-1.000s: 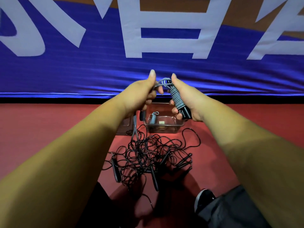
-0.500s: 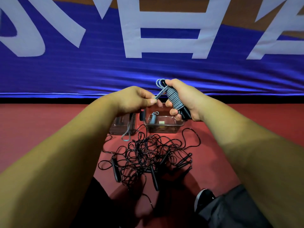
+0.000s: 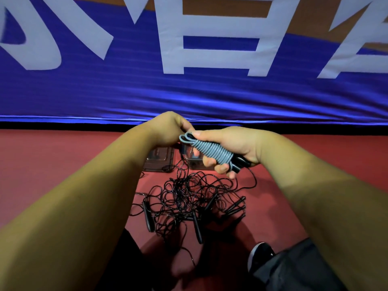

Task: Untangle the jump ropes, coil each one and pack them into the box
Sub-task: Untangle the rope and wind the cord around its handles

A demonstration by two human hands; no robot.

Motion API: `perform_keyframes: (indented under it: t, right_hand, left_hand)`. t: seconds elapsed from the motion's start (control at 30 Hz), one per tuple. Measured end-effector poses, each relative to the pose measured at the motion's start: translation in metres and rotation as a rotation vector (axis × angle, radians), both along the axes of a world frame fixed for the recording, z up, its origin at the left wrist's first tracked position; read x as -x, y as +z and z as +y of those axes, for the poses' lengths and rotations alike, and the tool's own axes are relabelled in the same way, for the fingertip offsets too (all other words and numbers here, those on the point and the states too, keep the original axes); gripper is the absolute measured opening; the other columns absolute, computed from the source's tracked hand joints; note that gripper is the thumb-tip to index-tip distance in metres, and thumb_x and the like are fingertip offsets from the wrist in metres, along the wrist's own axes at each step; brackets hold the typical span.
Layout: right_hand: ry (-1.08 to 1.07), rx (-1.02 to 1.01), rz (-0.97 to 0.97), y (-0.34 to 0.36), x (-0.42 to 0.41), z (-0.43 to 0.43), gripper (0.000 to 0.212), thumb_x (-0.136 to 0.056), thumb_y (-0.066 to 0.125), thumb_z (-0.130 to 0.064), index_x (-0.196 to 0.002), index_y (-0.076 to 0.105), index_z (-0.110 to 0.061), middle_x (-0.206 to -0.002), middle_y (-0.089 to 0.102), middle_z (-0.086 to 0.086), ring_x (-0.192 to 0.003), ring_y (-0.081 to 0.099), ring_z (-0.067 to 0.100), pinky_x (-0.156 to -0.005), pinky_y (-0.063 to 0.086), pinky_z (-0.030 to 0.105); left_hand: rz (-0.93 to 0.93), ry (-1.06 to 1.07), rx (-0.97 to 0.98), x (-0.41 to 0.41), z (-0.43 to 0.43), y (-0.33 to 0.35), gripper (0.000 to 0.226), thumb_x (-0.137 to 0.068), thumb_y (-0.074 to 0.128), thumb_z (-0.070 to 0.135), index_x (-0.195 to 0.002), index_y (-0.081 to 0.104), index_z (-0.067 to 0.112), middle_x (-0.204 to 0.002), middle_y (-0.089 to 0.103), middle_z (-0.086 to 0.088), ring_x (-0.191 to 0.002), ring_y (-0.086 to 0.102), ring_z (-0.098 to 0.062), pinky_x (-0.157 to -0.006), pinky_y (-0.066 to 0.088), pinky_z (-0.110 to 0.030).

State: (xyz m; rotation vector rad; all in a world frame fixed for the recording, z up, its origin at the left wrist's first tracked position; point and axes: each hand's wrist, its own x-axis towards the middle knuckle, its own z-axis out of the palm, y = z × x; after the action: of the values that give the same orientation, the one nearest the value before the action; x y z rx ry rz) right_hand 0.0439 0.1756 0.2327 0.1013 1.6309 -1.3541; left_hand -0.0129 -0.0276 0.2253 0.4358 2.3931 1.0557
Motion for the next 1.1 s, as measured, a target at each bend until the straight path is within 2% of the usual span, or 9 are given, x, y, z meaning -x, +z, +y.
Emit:
perform_keyframes:
  t: [0.07,0.27,0.4,0.53,0.67,0.73,0.8,0.93,1.1]
  right_hand:
    - [0.077,0.007,-0.067,-0.001,-0.002,0.0,0.049,-0.102,0.047,-0.07,-0.108,0.059,-0.022,-0.075,0.049,0.0,-0.05,0.046,0.013,-0.047,0.048,0.026]
    - [0.139,-0.17,-0.084,-0.005,-0.003,-0.002,0.056,-0.101,0.052,-0.07,-0.113,0.068,-0.017,-0.074,0.056,0.001,-0.052,0.048,0.014,-0.049,0.045,0.024]
    - [0.047,-0.293,-0.017,-0.014,0.003,-0.002,0.058,-0.098,0.059,-0.069,-0.095,0.061,-0.011,-0.075,0.057,0.003,-0.052,0.05,0.015,-0.049,0.043,0.024]
    - [-0.18,-0.292,0.037,-0.023,0.008,0.0,0.041,-0.105,0.054,-0.06,-0.1,0.06,-0.02,-0.069,0.054,-0.001,-0.052,0.046,0.014,-0.054,0.037,0.023]
    - [-0.477,-0.17,0.018,-0.031,0.016,0.002,0.045,-0.104,0.055,-0.061,-0.098,0.061,-0.017,-0.069,0.055,0.002,-0.048,0.051,0.016,-0.049,0.045,0.025]
    - [-0.592,-0.065,0.027,-0.035,0.02,0.0,0.043,-0.105,0.058,-0.057,-0.097,0.063,-0.015,-0.067,0.056,0.003,-0.049,0.055,0.016,-0.048,0.051,0.027]
    - [-0.67,0.022,0.037,-0.037,0.021,-0.003,0.037,-0.106,0.06,-0.05,-0.098,0.064,-0.014,-0.069,0.059,0.006,-0.053,0.059,0.017,-0.05,0.054,0.028]
    - [-0.696,0.108,0.031,-0.043,0.025,-0.003,0.024,-0.104,0.063,-0.039,-0.112,0.068,-0.016,-0.097,0.063,0.014,-0.073,0.066,0.025,-0.063,0.058,0.034]
    - [-0.716,0.135,-0.007,-0.046,0.032,-0.001,0.028,-0.099,0.067,-0.041,-0.115,0.071,-0.017,-0.098,0.065,0.013,-0.08,0.066,0.026,-0.062,0.056,0.034]
  left_hand:
    - [-0.021,-0.015,-0.042,-0.002,-0.001,0.006,0.018,-0.084,0.076,-0.001,-0.086,0.083,0.015,-0.088,0.079,-0.013,-0.072,0.064,-0.014,-0.069,0.056,-0.024]
    - [0.089,-0.139,0.022,-0.011,0.012,0.023,0.024,-0.081,0.072,-0.006,-0.09,0.082,0.015,-0.053,0.062,0.013,-0.041,0.045,0.001,-0.045,0.036,-0.011]
    - [0.235,-0.181,0.11,-0.012,0.02,0.022,0.029,-0.079,0.073,0.001,-0.084,0.08,0.029,-0.084,0.076,0.007,-0.07,0.07,-0.011,-0.066,0.057,-0.03]
    - [0.306,-0.221,0.147,-0.013,0.023,0.024,0.03,-0.087,0.074,0.013,-0.114,0.075,0.027,-0.109,0.071,0.009,-0.098,0.069,-0.013,-0.091,0.057,-0.039]
    - [0.328,-0.296,0.323,-0.022,0.033,0.017,0.105,-0.067,0.086,0.065,-0.153,0.042,0.026,-0.138,0.047,-0.001,-0.131,0.045,-0.023,-0.113,0.042,-0.041]
    - [0.382,-0.315,0.37,-0.03,0.041,0.011,0.144,-0.042,0.074,0.092,-0.16,0.027,0.023,-0.145,0.038,-0.002,-0.138,0.037,-0.027,-0.119,0.035,-0.047]
    - [0.446,-0.331,0.394,-0.035,0.048,0.004,0.16,-0.033,0.06,0.102,-0.162,0.018,0.018,-0.148,0.033,-0.003,-0.14,0.036,-0.028,-0.122,0.031,-0.051]
    - [0.555,-0.307,0.388,-0.039,0.054,-0.004,0.151,-0.044,0.069,0.096,-0.161,0.02,0.013,-0.147,0.033,-0.004,-0.138,0.039,-0.03,-0.12,0.031,-0.052]
    - [0.579,-0.259,0.309,-0.039,0.059,-0.004,0.134,-0.053,0.086,0.077,-0.155,0.031,0.011,-0.143,0.038,-0.003,-0.131,0.046,-0.028,-0.112,0.043,-0.048]
